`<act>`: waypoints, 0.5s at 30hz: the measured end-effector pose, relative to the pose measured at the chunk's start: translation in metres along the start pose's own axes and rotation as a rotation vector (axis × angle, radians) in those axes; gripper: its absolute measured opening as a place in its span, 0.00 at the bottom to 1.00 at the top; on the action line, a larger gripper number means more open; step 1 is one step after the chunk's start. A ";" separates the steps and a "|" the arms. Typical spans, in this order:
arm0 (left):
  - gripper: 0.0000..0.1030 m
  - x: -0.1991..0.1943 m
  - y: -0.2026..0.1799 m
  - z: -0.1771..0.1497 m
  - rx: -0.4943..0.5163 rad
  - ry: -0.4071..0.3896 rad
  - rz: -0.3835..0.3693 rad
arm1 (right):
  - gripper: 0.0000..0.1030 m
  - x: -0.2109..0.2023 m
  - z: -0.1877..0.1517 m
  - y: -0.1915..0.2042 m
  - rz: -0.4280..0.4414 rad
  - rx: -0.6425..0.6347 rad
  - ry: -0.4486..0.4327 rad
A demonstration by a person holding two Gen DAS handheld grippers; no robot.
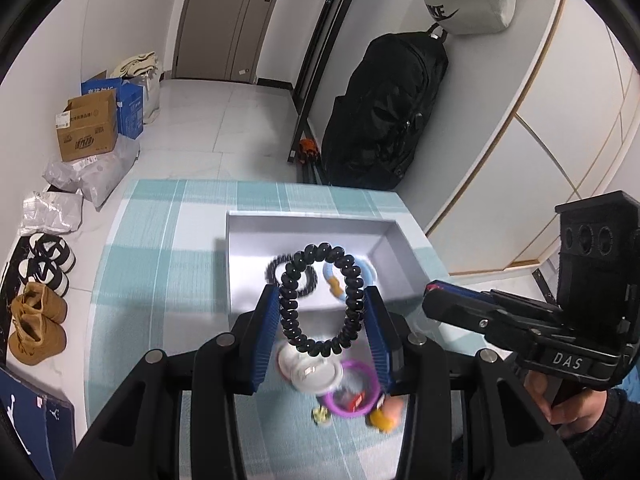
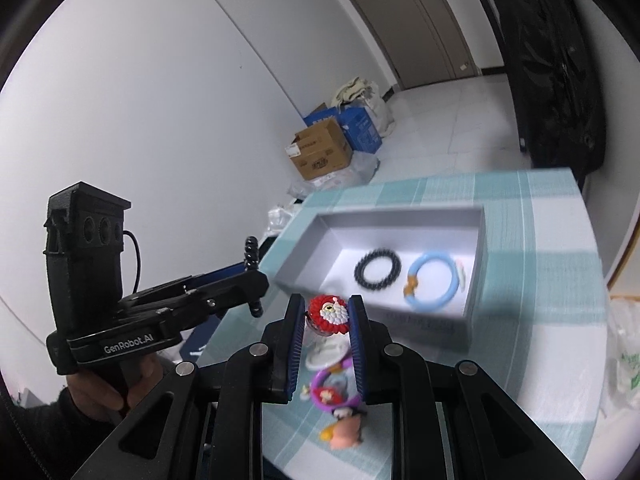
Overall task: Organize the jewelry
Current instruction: 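Lower both held items into the silver box and open both grippers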
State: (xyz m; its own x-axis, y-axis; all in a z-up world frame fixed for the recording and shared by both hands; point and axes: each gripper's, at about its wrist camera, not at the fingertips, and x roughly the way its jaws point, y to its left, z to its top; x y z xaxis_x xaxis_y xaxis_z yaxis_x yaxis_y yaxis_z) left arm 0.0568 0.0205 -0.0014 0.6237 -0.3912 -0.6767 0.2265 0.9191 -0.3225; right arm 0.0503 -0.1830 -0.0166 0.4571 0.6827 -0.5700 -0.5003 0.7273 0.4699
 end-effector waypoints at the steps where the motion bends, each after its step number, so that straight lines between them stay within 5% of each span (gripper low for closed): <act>1: 0.35 0.002 0.001 0.003 -0.002 0.002 -0.002 | 0.20 0.000 0.005 -0.001 -0.002 -0.001 -0.004; 15: 0.35 0.050 0.007 0.033 0.023 0.065 0.006 | 0.20 0.033 0.049 -0.035 -0.013 0.033 0.009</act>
State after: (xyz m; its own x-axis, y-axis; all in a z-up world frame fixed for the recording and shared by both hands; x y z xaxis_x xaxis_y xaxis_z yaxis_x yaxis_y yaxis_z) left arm 0.1137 0.0087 -0.0156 0.5753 -0.3870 -0.7206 0.2404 0.9221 -0.3033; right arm 0.1184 -0.1823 -0.0186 0.4569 0.6725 -0.5822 -0.4696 0.7383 0.4843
